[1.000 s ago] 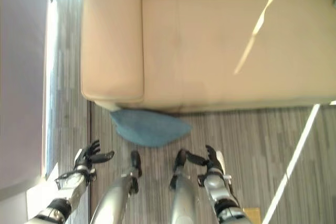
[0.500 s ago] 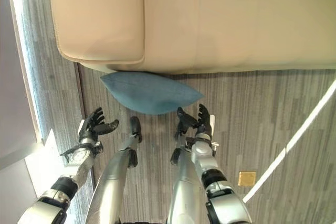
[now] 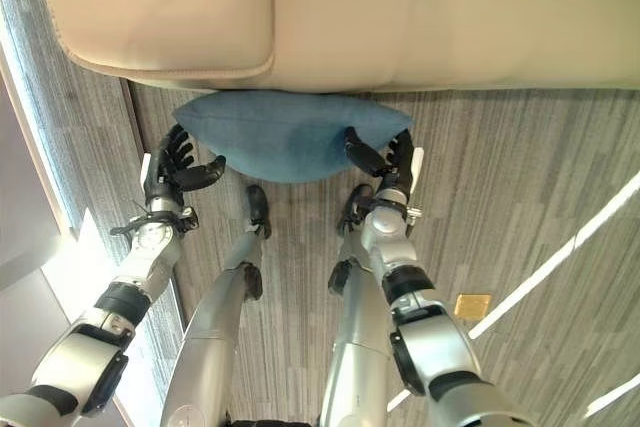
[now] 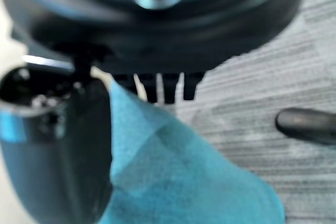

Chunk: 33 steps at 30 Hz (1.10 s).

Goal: Pick up all the scattered cushions and arrange them neatly on the sofa.

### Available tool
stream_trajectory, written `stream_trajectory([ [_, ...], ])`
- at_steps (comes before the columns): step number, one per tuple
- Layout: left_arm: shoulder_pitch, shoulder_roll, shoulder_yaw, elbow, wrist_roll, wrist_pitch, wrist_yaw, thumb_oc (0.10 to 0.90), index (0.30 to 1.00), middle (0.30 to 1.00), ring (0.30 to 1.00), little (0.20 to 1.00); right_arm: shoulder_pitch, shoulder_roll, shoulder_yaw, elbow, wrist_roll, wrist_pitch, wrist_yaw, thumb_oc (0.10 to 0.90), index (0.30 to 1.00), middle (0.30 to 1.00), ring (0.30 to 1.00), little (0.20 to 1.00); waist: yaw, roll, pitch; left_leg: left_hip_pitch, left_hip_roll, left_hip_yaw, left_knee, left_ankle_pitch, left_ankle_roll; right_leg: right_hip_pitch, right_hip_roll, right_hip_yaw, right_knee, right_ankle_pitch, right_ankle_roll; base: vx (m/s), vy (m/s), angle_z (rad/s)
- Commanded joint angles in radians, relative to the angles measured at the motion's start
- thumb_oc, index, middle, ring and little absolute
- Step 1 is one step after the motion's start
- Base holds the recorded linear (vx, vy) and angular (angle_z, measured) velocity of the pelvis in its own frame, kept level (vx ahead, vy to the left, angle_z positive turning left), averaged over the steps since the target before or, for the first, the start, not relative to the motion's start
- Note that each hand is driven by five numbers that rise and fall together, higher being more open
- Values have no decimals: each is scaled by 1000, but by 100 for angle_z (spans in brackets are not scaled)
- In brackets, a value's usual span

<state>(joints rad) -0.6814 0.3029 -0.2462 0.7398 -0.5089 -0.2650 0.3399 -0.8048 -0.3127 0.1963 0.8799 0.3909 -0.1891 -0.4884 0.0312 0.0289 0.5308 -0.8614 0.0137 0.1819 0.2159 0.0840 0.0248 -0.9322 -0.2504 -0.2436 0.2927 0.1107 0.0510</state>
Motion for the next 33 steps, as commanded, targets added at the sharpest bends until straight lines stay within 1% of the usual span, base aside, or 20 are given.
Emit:
stream_trajectory([
  [1, 27, 39, -3, -57, 28, -69, 36, 800, 900, 900, 900, 900, 25, -36, 60, -81, -9, -64, -8, 800, 900, 900, 900, 900, 3, 35, -57, -72, -31, -64, 29, -82, -78, -40, -9, 24, -20, -62, 108, 0, 0, 0],
  [3, -28, 38, -24, -37, 19, -68, 37, 800, 900, 900, 900, 900, -16, -38, 89, -87, -25, -59, -6, 800, 900, 900, 900, 900, -5, 30, -60, -78, -25, -66, 15, -75, -83, -46, -2, 23, -28, -60, 109, 31, -19, 1],
  [9, -97, 10, -63, -48, -3, -69, 39, 800, 900, 900, 900, 900, -58, -16, 107, -96, -6, -67, -7, 800, 900, 900, 900, 900, -14, 22, -58, -87, -22, -73, 8, -69, -88, -54, 5, 16, -35, -61, 108, 12, -16, 0],
  [10, -110, 2, -72, -53, -6, -70, 38, 400, 300, 300, 300, 300, -65, -9, 113, -98, 2, -70, -3, 400, 300, 300, 300, 300, -16, 20, -60, -89, -22, -76, 5, -69, -88, -57, 7, 16, -35, -61, 108, 38, -40, 3],
  [11, -133, -18, -86, -68, -16, -76, 38, 400, 300, 300, 300, 300, -79, 9, 126, -108, 15, -79, 0, 400, 300, 300, 300, 300, -19, 16, -63, -90, -22, -81, -2, -68, -89, -58, 10, 15, -41, -61, 108, 29, -36, 1],
  [15, -173, -38, -102, -99, -36, -85, 45, 400, 300, 300, 300, 300, -102, 22, 141, -136, 23, -91, 1, 400, 300, 300, 300, 300, -23, 9, -67, -96, -23, -88, -3, -67, -88, -65, 17, 15, -42, -63, 108, 21, -32, 2],
  [16, -187, -42, -103, -130, -36, -93, 49, 400, 300, 300, 300, 300, -110, 20, 147, -164, 11, -98, -1, 400, 300, 300, 300, 300, -25, 6, -72, -99, -23, -93, -1, -68, -85, -71, 20, 17, -38, -64, 107, 20, -43, 0],
  [23, -177, -43, -83, -225, -28, -106, 59, 400, 300, 300, 300, 300, -84, 8, 129, -248, -26, -119, -6, 400, 300, 300, 300, 300, -29, 0, -99, -82, -26, -100, -4, -71, -86, -59, 33, 18, -39, -72, 102, 10, -31, 1],
  [25, -154, -48, -65, -262, -36, -110, 49, 400, 300, 300, 300, 300, -49, 0, 115, -282, -49, -121, -2, 400, 300, 300, 300, 300, -31, -1, -116, -53, -26, -99, -20, -69, -90, -33, 39, 13, -49, -76, 103, -4, -45, 0],
  [29, -106, -63, -58, -306, -38, -103, 25, 400, 300, 300, 300, 300, 17, -1, 96, -327, -74, -116, 7, 400, 300, 300, 300, 300, -33, 2, -134, -3, -24, -99, -42, -63, -98, 19, 45, 0, -70, -75, 104, -7, -44, 0],
  [30, -62, -79, -64, -335, -35, -100, 7, 400, 300, 300, 300, 300, 67, 5, 89, -354, -83, -116, 19, 400, 300, 300, 300, 300, -34, 4, -145, 40, -26, -98, -57, -60, -100, 62, 50, -8, -85, -76, 105, -3, -52, 1],
  [33, 10, -104, -77, -381, -35, -90, -20, 400, 300, 300, 300, 300, 150, 14, 82, -389, -97, -114, 37, 400, 300, 300, 300, 300, -36, 4, -155, 117, -26, -98, -83, -55, -106, 145, 57, -23, -118, -74, 104, 5, -79, 2],
])
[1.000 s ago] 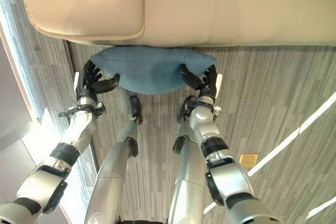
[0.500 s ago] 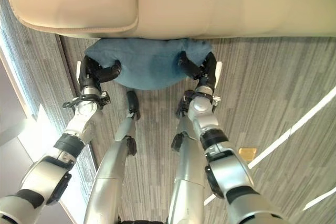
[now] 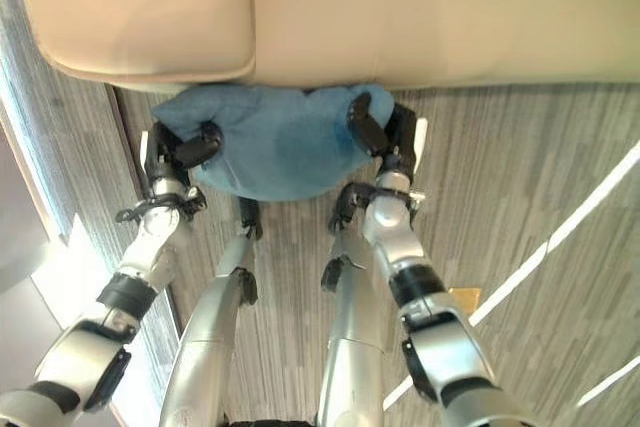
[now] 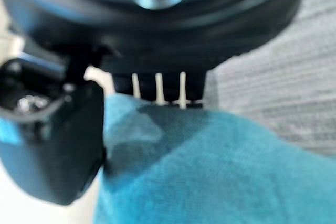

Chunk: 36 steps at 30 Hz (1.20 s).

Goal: Pick up all the scattered cushions and arrange them neatly on the sofa.

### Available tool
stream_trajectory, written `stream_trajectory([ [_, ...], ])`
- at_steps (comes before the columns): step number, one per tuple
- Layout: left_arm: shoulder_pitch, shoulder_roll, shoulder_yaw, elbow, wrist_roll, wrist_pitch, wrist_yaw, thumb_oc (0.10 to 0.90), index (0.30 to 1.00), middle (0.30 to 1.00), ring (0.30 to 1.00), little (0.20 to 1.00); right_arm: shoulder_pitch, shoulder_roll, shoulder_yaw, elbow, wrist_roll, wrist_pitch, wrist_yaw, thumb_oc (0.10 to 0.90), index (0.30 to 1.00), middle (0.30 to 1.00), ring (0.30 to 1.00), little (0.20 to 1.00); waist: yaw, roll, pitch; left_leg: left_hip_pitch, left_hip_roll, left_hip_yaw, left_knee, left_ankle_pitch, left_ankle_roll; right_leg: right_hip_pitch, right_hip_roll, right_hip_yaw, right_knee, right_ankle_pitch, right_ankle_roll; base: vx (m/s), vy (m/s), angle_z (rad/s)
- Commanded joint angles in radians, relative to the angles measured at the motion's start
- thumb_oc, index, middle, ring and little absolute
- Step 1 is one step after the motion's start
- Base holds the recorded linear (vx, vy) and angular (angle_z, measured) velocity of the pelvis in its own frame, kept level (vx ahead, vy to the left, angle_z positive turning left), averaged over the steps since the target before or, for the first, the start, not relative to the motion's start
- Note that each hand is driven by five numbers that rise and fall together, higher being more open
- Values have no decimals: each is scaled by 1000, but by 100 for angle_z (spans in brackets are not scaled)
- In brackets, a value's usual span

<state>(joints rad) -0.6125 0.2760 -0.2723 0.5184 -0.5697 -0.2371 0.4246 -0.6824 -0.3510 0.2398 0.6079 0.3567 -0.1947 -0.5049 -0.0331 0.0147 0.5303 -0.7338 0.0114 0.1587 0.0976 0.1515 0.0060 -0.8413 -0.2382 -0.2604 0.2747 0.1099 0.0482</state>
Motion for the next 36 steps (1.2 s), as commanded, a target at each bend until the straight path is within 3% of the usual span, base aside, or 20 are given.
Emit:
stream_trajectory([
  [1, -31, -84, -58, -177, 25, -115, -115, 400, 300, 300, 300, 300, 63, 52, 40, -131, -71, -102, 62, 400, 300, 300, 300, 300, 28, 19, -159, 18, -22, -74, 24, -120, -90, 86, 46, -13, -115, -72, 107, 26, -75, -1],
  [9, 184, -92, -127, -269, 28, -86, -187, 400, 300, 300, 300, 300, 314, 78, 43, -266, -93, -88, 132, 400, 300, 300, 300, 300, 20, 7, -201, 229, -19, -71, -46, -92, -77, 318, 64, -47, -201, -56, 93, 53, -61, -5],
  [10, 276, -69, -142, -305, 17, -71, -216, 400, 300, 300, 300, 300, 425, 62, 28, -339, -100, -82, 164, 400, 300, 300, 300, 300, 9, -9, -246, 339, -7, -65, -67, -112, -72, 443, 84, -43, -249, -62, 92, 274, -183, -13],
  [15, 371, -33, -154, -348, 22, -55, -256, 400, 300, 300, 300, 300, 550, 24, -12, -422, -139, -80, 193, 400, 300, 300, 300, 300, -11, -30, -287, 430, 27, -58, 4, -162, -88, 587, 114, -23, -285, -97, 83, 123, -129, -9],
  [18, 411, -16, -145, -354, 14, -48, -264, 400, 300, 300, 300, 300, 597, 13, -29, -440, -157, -73, 202, 400, 300, 300, 300, 300, -23, -44, -317, 476, 72, -46, 117, -199, -103, 682, 137, -14, -295, -134, 63, 74, -99, -6],
  [21, 430, -15, -135, -360, 9, -46, -257, 400, 300, 300, 300, 300, 602, 13, -24, -444, -157, -67, 209, 400, 300, 300, 300, 300, -17, -51, -328, 490, 67, -79, 160, -180, -105, 711, 143, 5, -290, -139, 59, 72, 24, -17],
  [23, 447, -14, -133, -371, 21, -45, -255, 400, 300, 300, 300, 300, 622, 4, -28, -457, -172, -60, 220, 400, 300, 300, 300, 300, 1, -59, -347, 510, -2, -188, 134, -204, -99, 748, 149, 37, -298, -136, 63, 115, 57, -40],
  [26, 454, -13, -135, -374, 32, -42, -253, 400, 300, 300, 300, 300, 633, 0, -32, -462, -177, -56, 225, 400, 300, 300, 300, 300, 1, -61, -359, 524, -16, -208, 115, -214, -96, 765, 147, 44, -305, -132, 68, 136, 73, -52],
  [27, 456, -13, -135, -370, 62, -30, -253, 400, 300, 300, 300, 300, 648, -6, -46, -481, -180, -51, 232, 400, 300, 300, 300, 300, 2, -54, -378, 532, -60, -248, 91, -226, -83, 783, 157, 83, -311, -125, 79, 198, 177, -69],
  [31, 487, -6, -129, -371, 84, -19, -258, 400, 300, 300, 300, 300, 669, 9, -49, -482, -177, -44, 249, 400, 300, 300, 300, 300, -1, -45, -411, 623, -53, -218, 33, -232, -61, 810, 159, 127, -300, -122, 94, 145, 173, -92],
  [32, 506, 8, -112, -379, 89, -13, -256, 400, 300, 300, 300, 300, 664, 21, -44, -486, -175, -38, 257, 400, 300, 300, 300, 300, 11, -36, -407, 669, -40, -169, 3, -237, -43, 800, 160, 157, -253, -131, 101, 62, 254, -81],
  [36, 524, 31, -91, -383, 93, -14, -251, 400, 300, 300, 300, 300, 648, 41, -24, -481, -173, -34, 268, 400, 300, 300, 300, 300, 29, -28, -395, 731, -16, -97, -32, -246, -10, 746, 150, 156, -113, -146, 132, -8, 111, -131],
])
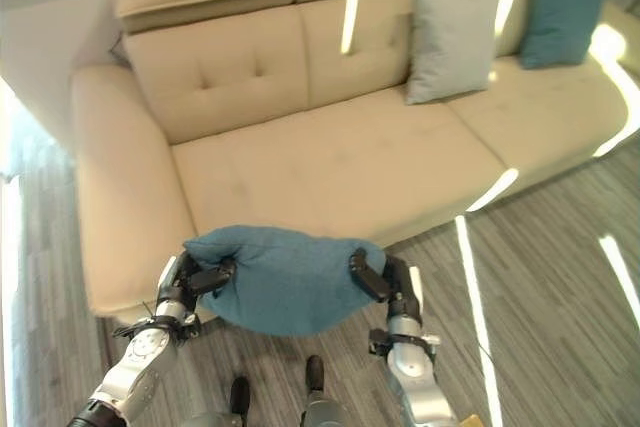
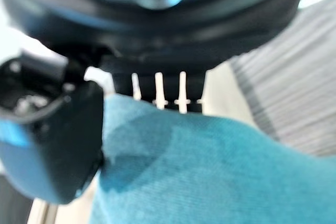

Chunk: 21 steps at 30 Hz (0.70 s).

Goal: Pick up all the scattered cushions and arrange them neatly on the sofa.

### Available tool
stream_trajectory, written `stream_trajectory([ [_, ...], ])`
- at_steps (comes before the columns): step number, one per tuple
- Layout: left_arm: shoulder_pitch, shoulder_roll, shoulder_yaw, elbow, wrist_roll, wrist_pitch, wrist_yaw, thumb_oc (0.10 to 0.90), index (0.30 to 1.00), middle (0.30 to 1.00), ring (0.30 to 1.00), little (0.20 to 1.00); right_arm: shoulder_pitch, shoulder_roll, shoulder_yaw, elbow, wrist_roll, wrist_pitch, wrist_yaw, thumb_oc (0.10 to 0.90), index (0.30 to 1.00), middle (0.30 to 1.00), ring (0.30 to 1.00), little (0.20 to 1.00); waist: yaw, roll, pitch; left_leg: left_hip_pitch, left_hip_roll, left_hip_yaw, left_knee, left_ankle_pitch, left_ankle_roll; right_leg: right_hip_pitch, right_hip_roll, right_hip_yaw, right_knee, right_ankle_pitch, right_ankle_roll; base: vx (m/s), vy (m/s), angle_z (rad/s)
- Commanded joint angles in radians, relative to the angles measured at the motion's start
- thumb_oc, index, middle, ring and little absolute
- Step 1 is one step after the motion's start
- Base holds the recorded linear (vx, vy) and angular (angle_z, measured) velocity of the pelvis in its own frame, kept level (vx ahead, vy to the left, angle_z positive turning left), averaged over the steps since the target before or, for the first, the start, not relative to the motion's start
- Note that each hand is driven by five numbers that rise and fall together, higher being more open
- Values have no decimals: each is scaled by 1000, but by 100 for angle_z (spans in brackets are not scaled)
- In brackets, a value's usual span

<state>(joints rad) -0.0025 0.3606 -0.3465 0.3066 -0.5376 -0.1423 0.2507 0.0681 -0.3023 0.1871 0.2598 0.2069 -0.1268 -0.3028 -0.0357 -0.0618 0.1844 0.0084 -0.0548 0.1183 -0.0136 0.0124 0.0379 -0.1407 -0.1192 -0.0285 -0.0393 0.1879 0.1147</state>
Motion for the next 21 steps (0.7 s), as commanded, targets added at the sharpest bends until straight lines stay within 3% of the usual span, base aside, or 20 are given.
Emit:
stream_trajectory([
  [1, -86, -54, -16, -171, 60, -109, -77, 400, 300, 300, 300, 300, -103, -8, 29, -133, -23, -102, 66, 400, 300, 300, 300, 300, 32, 48, -49, -11, 50, -56, 79, -107, -42, 46, 31, -75, 202, -224, 65, 5, -10, -60],
  [2, -76, -51, -3, -171, 59, -108, -74, 400, 300, 300, 300, 300, -101, 0, 32, -130, -25, -96, 73, 400, 300, 300, 300, 300, 36, 53, -51, 14, 58, -35, 61, -113, -37, 24, 1, -109, 204, -208, 84, 22, -44, -54],
  [7, -75, -58, -1, -172, 62, -103, -76, 400, 300, 300, 300, 300, -84, -7, 20, -139, -28, -89, 78, 400, 300, 300, 300, 300, 37, 62, -59, 43, 72, -17, 18, -104, -42, -1, -49, -187, 140, -156, 92, 47, -75, -43],
  [13, -54, -67, 0, -182, 55, -103, -88, 400, 300, 300, 300, 300, -50, -16, 2, -165, -24, -90, 80, 400, 300, 300, 300, 300, 25, 49, -82, 51, 87, -34, 38, -117, -70, 45, -32, -188, 76, -159, 70, 116, -175, 6],
  [14, -62, -72, -10, -175, 53, -99, -92, 400, 300, 300, 300, 300, -43, -29, -5, -182, -19, -98, 76, 400, 300, 300, 300, 300, 21, 42, -79, 32, 105, -46, 121, -135, -88, 76, -16, -185, 49, -171, 56, 73, -227, -1],
  [16, -74, -82, -22, -168, 54, -99, -92, 400, 300, 300, 300, 300, -44, -43, -12, -188, -17, -102, 69, 400, 300, 300, 300, 300, 20, 39, -65, -35, 125, -57, 254, -115, -107, 113, -3, -194, 24, -177, 31, 44, -211, 16],
  [17, -75, -82, -22, -168, 54, -99, -92, 400, 300, 300, 300, 300, -45, -43, -12, -188, -17, -102, 69, 400, 300, 300, 300, 300, 18, 40, -66, -42, 126, -60, 264, -119, -108, 112, -2, -197, 23, -176, 31, 40, -148, 30],
  [18, -81, -90, -22, -160, 47, -105, -86, 400, 300, 300, 300, 300, -51, -49, -13, -179, -14, -99, 58, 400, 300, 300, 300, 300, 25, 42, -53, -91, 131, -83, 348, -78, -117, 139, 10, -202, 5, -182, 11, 58, -107, 18],
  [21, -95, -95, -31, -155, 50, -100, -86, 400, 300, 300, 300, 300, -46, -53, -16, -188, -5, -99, 59, 400, 300, 300, 300, 300, 28, 28, -49, -151, 73, -122, 322, -102, -102, 155, 16, -192, -22, -193, 6, 93, -88, 4],
])
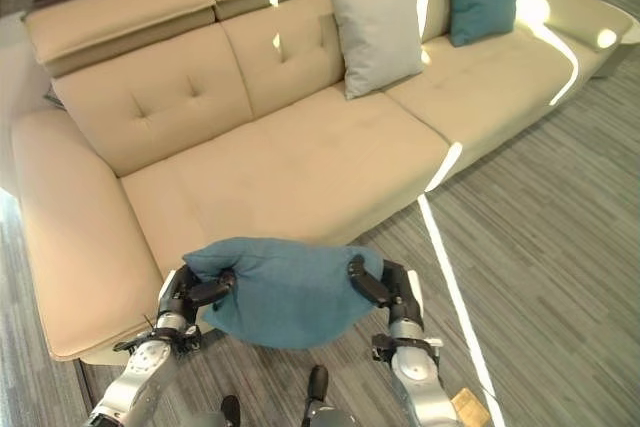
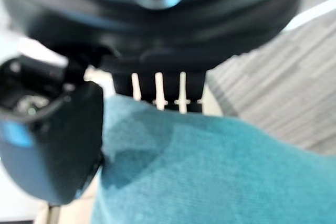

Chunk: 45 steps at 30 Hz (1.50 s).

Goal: Pick up all the scattered cushions and arrange them neatly on the sofa.

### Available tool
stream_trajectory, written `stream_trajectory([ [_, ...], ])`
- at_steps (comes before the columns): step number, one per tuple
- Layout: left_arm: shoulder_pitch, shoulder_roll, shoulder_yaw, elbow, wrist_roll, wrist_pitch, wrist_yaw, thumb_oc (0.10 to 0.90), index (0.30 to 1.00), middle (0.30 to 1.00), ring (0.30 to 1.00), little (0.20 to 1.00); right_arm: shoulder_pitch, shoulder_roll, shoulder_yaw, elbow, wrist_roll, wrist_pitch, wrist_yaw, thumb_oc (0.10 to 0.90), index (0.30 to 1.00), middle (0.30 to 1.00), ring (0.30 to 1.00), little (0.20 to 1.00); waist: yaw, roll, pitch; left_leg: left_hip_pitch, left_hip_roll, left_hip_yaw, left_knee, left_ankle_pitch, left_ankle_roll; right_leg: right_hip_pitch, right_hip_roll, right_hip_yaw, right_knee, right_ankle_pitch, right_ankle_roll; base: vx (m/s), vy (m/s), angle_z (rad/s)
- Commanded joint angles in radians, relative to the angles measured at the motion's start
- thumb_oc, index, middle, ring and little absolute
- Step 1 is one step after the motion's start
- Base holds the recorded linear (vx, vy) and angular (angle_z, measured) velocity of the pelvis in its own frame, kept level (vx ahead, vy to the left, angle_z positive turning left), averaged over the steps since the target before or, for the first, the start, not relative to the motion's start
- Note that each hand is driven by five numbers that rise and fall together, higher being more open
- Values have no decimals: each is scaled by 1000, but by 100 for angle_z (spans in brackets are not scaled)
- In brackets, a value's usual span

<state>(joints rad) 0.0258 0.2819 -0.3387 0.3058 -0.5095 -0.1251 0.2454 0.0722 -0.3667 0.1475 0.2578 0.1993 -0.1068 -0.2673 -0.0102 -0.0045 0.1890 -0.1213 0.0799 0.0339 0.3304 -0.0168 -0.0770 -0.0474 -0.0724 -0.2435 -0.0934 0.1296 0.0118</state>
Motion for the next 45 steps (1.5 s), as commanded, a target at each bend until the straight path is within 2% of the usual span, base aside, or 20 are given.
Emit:
stream_trajectory([
  [1, -123, -16, -39, -154, 22, -118, -80, 400, 300, 300, 300, 300, -50, 11, 23, -187, 3, -119, 24, 400, 300, 300, 300, 300, 1, -29, -54, -22, -62, -39, -21, -73, 13, 62, -32, 22, 31, -135, 109, 109, -67, 6],
  [3, -138, -20, -48, -148, 27, -112, -77, 400, 300, 300, 300, 300, -47, 7, 21, -187, 2, -119, 18, 400, 300, 300, 300, 300, -2, -36, -54, -52, -81, -26, -64, -71, 19, 65, -28, 19, 23, -142, 111, 82, -39, 10],
  [6, -149, -21, -49, -142, 31, -104, -71, 400, 300, 300, 300, 300, -54, 9, 19, -177, 0, -118, 1, 400, 300, 300, 300, 300, 8, -29, -46, -126, -110, -14, -133, -8, 22, 67, 2, 39, 23, -158, 106, 79, -6, 6],
  [11, -118, -8, -35, -155, 20, -99, -75, 400, 300, 300, 300, 300, -58, 29, 29, -167, -11, -113, 8, 400, 300, 300, 300, 300, 13, -19, -72, -47, -108, -20, -216, -12, 39, 84, 10, 49, 54, -196, 113, 187, 86, -24],
  [13, -110, 11, -24, -160, 30, -95, -70, 400, 300, 300, 300, 300, -67, 49, 41, -165, -20, -108, 24, 400, 300, 300, 300, 300, 30, -26, -68, 4, -101, 10, -233, -35, 71, 50, -13, 75, 209, -220, 129, 189, 218, -30],
  [15, -112, 36, -10, -169, 45, -98, -61, 400, 300, 300, 300, 300, -94, 61, 58, -158, -27, -99, 43, 400, 300, 300, 300, 300, 32, -14, -38, 39, -88, 27, -231, -59, 104, -62, -46, 71, 426, -189, 182, 81, 159, -59],
  [17, -112, 37, -5, -170, 45, -99, -61, 400, 300, 300, 300, 300, -95, 65, 59, -158, -28, -100, 44, 400, 300, 300, 300, 300, 34, -12, -35, 48, -87, 27, -237, -61, 108, -89, -58, 65, 453, -180, 188, 78, 32, -44],
  [20, -100, 37, 9, -173, 41, -104, -64, 400, 300, 300, 300, 300, -95, 60, 58, -157, -35, -95, 52, 400, 300, 300, 300, 300, 35, -5, -38, 95, -85, 29, -274, -70, 106, -102, -88, 23, 365, -171, 176, 169, -44, 3],
  [21, -94, 32, 13, -174, 38, -104, -68, 400, 300, 300, 300, 300, -97, 59, 57, -154, -35, -94, 52, 400, 300, 300, 300, 300, 31, -7, -41, 118, -87, 25, -296, -78, 102, -135, -93, 23, 285, -139, 170, 206, -89, -18],
  [25, -103, 20, 10, -167, 25, -115, -77, 400, 300, 300, 300, 300, -101, 53, 56, -154, -39, -94, 46, 400, 300, 300, 300, 300, 10, -15, -36, 163, -94, -17, -310, -100, 85, -154, -70, 100, 174, -86, 185, 238, -142, 7],
  [29, -95, 0, -2, -158, 13, -113, -85, 400, 300, 300, 300, 300, -86, 38, 46, -161, -43, -103, 48, 400, 300, 300, 300, 300, -4, -18, -66, 182, -67, -43, -279, -130, 52, -100, -49, 89, 126, -82, 158, 259, -212, 75],
  [30, -96, -5, -4, -155, 12, -111, -89, 400, 300, 300, 300, 300, -83, 33, 41, -163, -41, -106, 46, 400, 300, 300, 300, 300, -7, -17, -69, 175, -60, -45, -251, -138, 43, -81, -46, 76, 114, -89, 153, 150, -191, 58],
  [31, -105, -14, -10, -150, 6, -110, -90, 400, 300, 300, 300, 300, -84, 20, 33, -160, -32, -112, 39, 400, 300, 300, 300, 300, -7, -16, -59, 127, -41, -37, -127, -123, 12, -40, -37, 56, 99, -106, 133, 146, -238, 52],
  [33, -118, -19, -18, -141, 0, -111, -92, 400, 300, 300, 300, 300, -87, 9, 24, -161, -26, -111, 31, 400, 300, 300, 300, 300, -9, -27, -43, 42, -30, -23, 12, -73, -1, -14, -42, 35, 87, -118, 112, 67, -157, 37],
  [34, -119, -19, -18, -141, 0, -111, -92, 400, 300, 300, 300, 300, -87, 9, 23, -161, -26, -111, 31, 400, 300, 300, 300, 300, -10, -26, -43, 37, -29, -25, 18, -75, -1, -14, -41, 33, 87, -117, 111, 112, -124, 21],
  [35, -123, -18, -22, -142, 0, -113, -95, 400, 300, 300, 300, 300, -81, 7, 17, -161, -18, -106, 29, 400, 300, 300, 300, 300, -6, -34, -35, 2, -19, 1, 64, -59, 8, 21, -35, 19, 73, -132, 93, 86, -79, 5],
  [37, -128, -19, -27, -139, 0, -111, -96, 400, 300, 300, 300, 300, -77, 5, 13, -161, -18, -105, 29, 400, 300, 300, 300, 300, -4, -38, -33, -20, -25, 7, 66, -68, 13, 35, -34, 12, 61, -138, 93, 147, -93, 8],
  [40, -134, -20, -33, -136, 9, -103, -94, 400, 300, 300, 300, 300, -67, 3, 6, -168, -14, -107, 27, 400, 300, 300, 300, 300, -2, -52, -40, -61, -52, 34, 5, -99, 29, 54, -35, -7, 41, -151, 96, 134, -57, 25],
  [43, -146, -24, -39, -135, 11, -98, -90, 400, 300, 300, 300, 300, -67, 10, -4, -169, -14, -110, 6, 400, 300, 300, 300, 300, -4, -48, -41, -124, -37, 133, -73, -38, 32, 69, -18, -37, 28, -174, 94, 131, -21, 28],
  [45, -146, -24, -40, -132, 12, -99, -89, 400, 300, 300, 300, 300, -73, 16, -7, -164, -13, -106, -3, 400, 300, 300, 300, 300, -5, -38, -54, -104, -25, 183, -113, -42, 29, 87, -5, -52, 34, -202, 93, 190, 34, 50],
])
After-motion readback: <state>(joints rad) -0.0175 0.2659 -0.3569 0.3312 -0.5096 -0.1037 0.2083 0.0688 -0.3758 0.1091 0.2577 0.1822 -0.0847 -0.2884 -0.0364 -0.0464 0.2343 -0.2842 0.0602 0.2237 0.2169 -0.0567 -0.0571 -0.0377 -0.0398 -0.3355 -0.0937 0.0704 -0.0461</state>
